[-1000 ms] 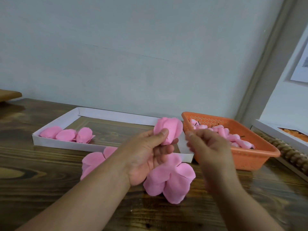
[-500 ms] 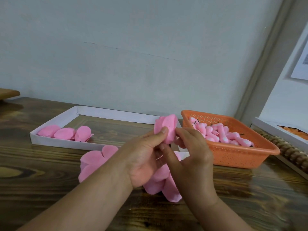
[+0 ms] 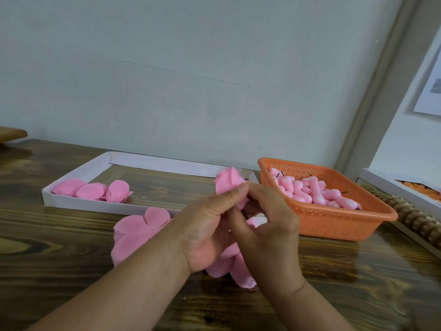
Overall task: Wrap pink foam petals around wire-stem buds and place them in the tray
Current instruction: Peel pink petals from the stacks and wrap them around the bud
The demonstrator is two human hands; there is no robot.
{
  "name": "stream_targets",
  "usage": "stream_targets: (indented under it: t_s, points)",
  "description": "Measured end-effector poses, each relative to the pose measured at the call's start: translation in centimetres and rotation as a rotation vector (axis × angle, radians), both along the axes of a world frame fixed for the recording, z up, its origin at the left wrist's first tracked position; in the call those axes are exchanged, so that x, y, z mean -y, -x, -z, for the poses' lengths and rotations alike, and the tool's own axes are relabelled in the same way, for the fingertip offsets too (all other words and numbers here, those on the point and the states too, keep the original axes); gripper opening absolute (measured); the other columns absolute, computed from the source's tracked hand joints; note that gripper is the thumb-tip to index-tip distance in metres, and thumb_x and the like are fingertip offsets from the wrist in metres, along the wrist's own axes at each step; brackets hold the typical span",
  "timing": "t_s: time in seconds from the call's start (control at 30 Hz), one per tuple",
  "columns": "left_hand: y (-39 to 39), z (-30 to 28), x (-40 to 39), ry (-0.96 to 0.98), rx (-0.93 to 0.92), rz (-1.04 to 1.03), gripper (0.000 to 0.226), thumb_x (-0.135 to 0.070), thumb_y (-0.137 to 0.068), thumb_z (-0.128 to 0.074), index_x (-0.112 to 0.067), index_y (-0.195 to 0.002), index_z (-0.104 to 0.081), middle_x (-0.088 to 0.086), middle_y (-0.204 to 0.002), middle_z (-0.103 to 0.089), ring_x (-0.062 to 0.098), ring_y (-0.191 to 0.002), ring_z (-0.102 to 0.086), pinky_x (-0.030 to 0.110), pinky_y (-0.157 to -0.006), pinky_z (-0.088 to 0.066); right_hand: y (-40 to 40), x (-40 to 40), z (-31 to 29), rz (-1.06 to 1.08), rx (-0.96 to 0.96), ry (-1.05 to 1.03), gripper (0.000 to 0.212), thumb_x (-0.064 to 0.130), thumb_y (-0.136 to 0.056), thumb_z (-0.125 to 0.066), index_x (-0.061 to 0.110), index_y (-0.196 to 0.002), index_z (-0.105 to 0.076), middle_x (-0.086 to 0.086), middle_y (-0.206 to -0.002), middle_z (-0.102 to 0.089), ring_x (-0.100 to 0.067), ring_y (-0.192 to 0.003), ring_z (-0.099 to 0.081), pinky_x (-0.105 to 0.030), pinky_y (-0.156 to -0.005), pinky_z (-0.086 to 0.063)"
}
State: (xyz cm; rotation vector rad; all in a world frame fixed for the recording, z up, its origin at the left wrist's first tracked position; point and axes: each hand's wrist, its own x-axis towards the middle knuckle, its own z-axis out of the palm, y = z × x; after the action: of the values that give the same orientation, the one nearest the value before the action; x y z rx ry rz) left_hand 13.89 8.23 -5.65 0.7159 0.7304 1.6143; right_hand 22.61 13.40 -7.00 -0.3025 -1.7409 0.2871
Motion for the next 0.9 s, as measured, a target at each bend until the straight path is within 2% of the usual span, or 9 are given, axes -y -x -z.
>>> stream_targets:
  t_s: [0.1, 0.2, 0.37, 0.47, 0.57, 0.7, 0.77, 0.83, 0.9]
  points:
    - [0.0, -0.1, 0.4, -0.087, 0.036, 0.166, 0.026, -0.034, -0.062, -0.081, -0.012, -0.075, -0.075, 0.005, -0.086, -0.068, 0.016, -0.087, -0.067, 0.031, -0.080, -0.057, -0.2, 0.9, -0.3, -0.131, -0.009, 0.136, 0.007, 0.009, -0.076, -0.064, 0.009, -0.082, -0.066, 0.001, -0.074, -0.062, -0.007, -0.067, -0.057, -0.020, -0.061, -0.047]
    - [0.2, 0.1, 0.6, -0.117, 0.080, 0.259, 0.068, -0.033, -0.042, -0.094, -0.004, -0.099, -0.071, 0.018, -0.112, -0.058, 0.027, -0.108, -0.059, 0.041, -0.102, -0.045, -0.2, 1.4, -0.5, -0.229, -0.010, 0.246, 0.014, 0.010, -0.074, -0.067, 0.014, -0.087, -0.069, 0.002, -0.080, -0.067, -0.005, -0.073, -0.061, -0.012, -0.067, -0.044]
    - [0.2, -0.2, 0.6, -0.144, 0.095, 0.216, 0.077, -0.025, -0.035, -0.097, -0.005, -0.105, -0.072, 0.019, -0.122, -0.045, 0.025, -0.117, -0.045, 0.038, -0.104, -0.038, -0.6, 1.4, -1.0, -0.285, 0.089, 0.225, 0.018, 0.006, -0.073, -0.066, 0.013, -0.088, -0.070, 0.006, -0.080, -0.067, -0.002, -0.076, -0.061, -0.010, -0.067, -0.043]
    - [0.3, -0.4, 0.8, -0.208, 0.061, 0.217, 0.069, -0.020, -0.039, -0.096, -0.007, -0.103, -0.074, 0.015, -0.112, -0.065, 0.019, -0.103, -0.065, 0.031, -0.086, -0.055, -1.1, 1.1, -1.5, -0.346, 0.158, 0.272, 0.020, 0.008, -0.073, -0.066, 0.018, -0.090, -0.071, 0.007, -0.084, -0.068, -0.013, -0.085, -0.064, -0.020, -0.072, -0.049]
    - [0.5, -0.5, 1.0, -0.237, 0.075, 0.203, 0.070, -0.014, -0.043, -0.094, -0.004, -0.108, -0.071, 0.019, -0.112, -0.068, 0.026, -0.100, -0.069, 0.033, -0.078, -0.057, -1.3, 1.0, -1.8, -0.431, 0.171, 0.377, 0.015, 0.011, -0.073, -0.068, 0.015, -0.087, -0.072, 0.001, -0.080, -0.069, -0.023, -0.082, -0.065, -0.032, -0.071, -0.054]
    - [0.9, -0.4, 1.0, -0.273, 0.004, 0.196, 0.060, -0.019, -0.045, -0.093, -0.003, -0.099, -0.073, 0.018, -0.112, -0.068, 0.028, -0.104, -0.065, 0.035, -0.090, -0.053, -1.8, 0.6, -2.5, -0.738, 0.180, 0.697, 0.014, 0.006, -0.069, -0.068, 0.014, -0.078, -0.075, -0.005, -0.071, -0.072, -0.015, -0.069, -0.069, -0.022, -0.065, -0.054]
    - [1.0, -0.5, 0.9, -0.234, -0.083, 0.127, 0.055, -0.032, -0.041, -0.094, -0.009, -0.087, -0.076, 0.010, -0.118, -0.068, 0.027, -0.116, -0.049, 0.031, -0.103, -0.036, -1.6, 0.4, -2.2, -0.894, 0.149, 0.857, 0.015, 0.004, -0.068, -0.068, 0.010, -0.078, -0.074, -0.007, -0.068, -0.070, -0.015, -0.065, -0.066, -0.022, -0.064, -0.052]
    - [0.9, -0.7, 1.0, -0.205, -0.143, 0.090, 0.042, -0.040, -0.044, -0.092, -0.016, -0.074, -0.077, 0.000, -0.114, -0.069, 0.024, -0.116, -0.040, 0.021, -0.082, -0.022, -1.4, 0.4, -1.7, -0.972, 0.042, 0.984, 0.017, 0.001, -0.066, -0.069, 0.003, -0.082, -0.071, -0.010, -0.068, -0.068, -0.016, -0.063, -0.064, -0.023, -0.062, -0.053]
    - [0.7, -0.7, 1.0, -0.196, -0.142, 0.062, 0.022, -0.034, -0.057, -0.086, -0.017, -0.066, -0.075, -0.001, -0.102, -0.072, 0.020, -0.102, -0.059, 0.025, -0.080, -0.038, -1.3, 0.7, -1.2, -0.867, 0.025, 0.902, 0.021, 0.000, -0.066, -0.070, 0.002, -0.086, -0.066, -0.009, -0.073, -0.069, -0.016, -0.068, -0.067, -0.022, -0.064, -0.053]
